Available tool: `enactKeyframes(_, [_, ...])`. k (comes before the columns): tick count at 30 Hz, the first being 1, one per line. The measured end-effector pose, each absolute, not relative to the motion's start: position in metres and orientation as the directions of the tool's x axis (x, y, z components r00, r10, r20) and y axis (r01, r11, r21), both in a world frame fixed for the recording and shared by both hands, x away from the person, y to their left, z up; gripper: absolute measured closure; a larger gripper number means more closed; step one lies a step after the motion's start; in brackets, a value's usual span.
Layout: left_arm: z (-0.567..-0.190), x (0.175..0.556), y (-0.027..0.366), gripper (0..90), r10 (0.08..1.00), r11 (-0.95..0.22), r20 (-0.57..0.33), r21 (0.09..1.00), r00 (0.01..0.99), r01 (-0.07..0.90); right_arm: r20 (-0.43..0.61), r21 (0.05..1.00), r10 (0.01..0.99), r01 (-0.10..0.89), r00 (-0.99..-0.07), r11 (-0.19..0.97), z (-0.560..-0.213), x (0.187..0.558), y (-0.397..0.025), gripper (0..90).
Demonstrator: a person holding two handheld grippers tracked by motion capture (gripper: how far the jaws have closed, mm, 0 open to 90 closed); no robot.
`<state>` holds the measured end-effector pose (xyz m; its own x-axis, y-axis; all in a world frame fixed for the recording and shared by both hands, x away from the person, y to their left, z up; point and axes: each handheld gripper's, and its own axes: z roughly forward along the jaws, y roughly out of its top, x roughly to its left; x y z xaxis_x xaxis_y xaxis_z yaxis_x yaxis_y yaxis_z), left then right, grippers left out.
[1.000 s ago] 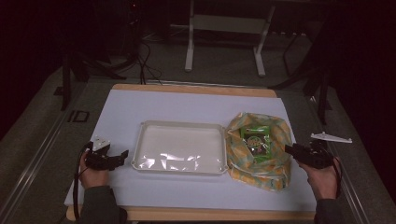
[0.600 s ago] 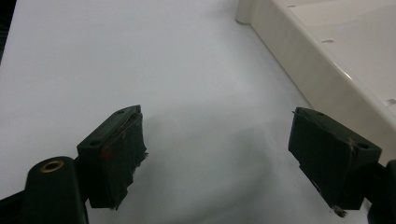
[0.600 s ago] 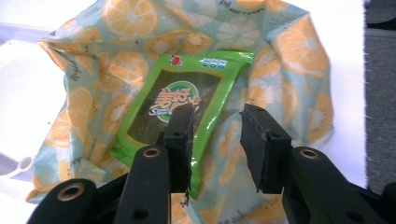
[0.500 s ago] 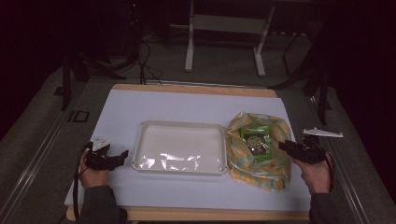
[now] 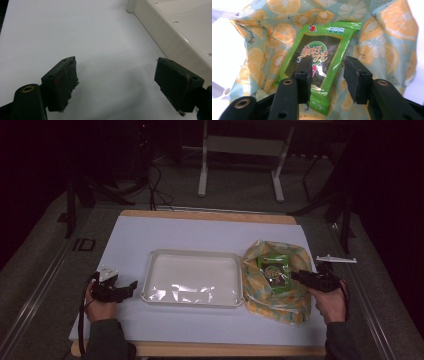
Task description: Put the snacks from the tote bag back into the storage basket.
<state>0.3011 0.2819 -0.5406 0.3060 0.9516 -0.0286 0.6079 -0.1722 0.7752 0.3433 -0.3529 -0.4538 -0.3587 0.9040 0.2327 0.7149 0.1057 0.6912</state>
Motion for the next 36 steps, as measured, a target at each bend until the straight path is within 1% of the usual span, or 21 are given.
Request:
enactKeyframes(10, [-0.541,0.301,0.282,18.8,0.952,-0.171,-0.03,0.775,0.306,0.609,0.26,0.659,0.896,0.745,-0.359,0.108,-0.461,0.354,-0.345,51.4])
enactKeyframes(23, [-0.541,0.301,0.282,18.8,0.952,-0.168,-0.033,0.775,0.304,0.609,0.284,0.593,0.902,0.799,-0.325,0.101,-0.479,0.369,-0.338,45.5])
enactKeyframes(36, [-0.541,0.302,0.282,18.8,0.952,-0.17,-0.033,0.773,0.305,0.612,0.306,0.543,0.905,0.835,-0.295,0.089,-0.491,0.381,-0.336,43.3])
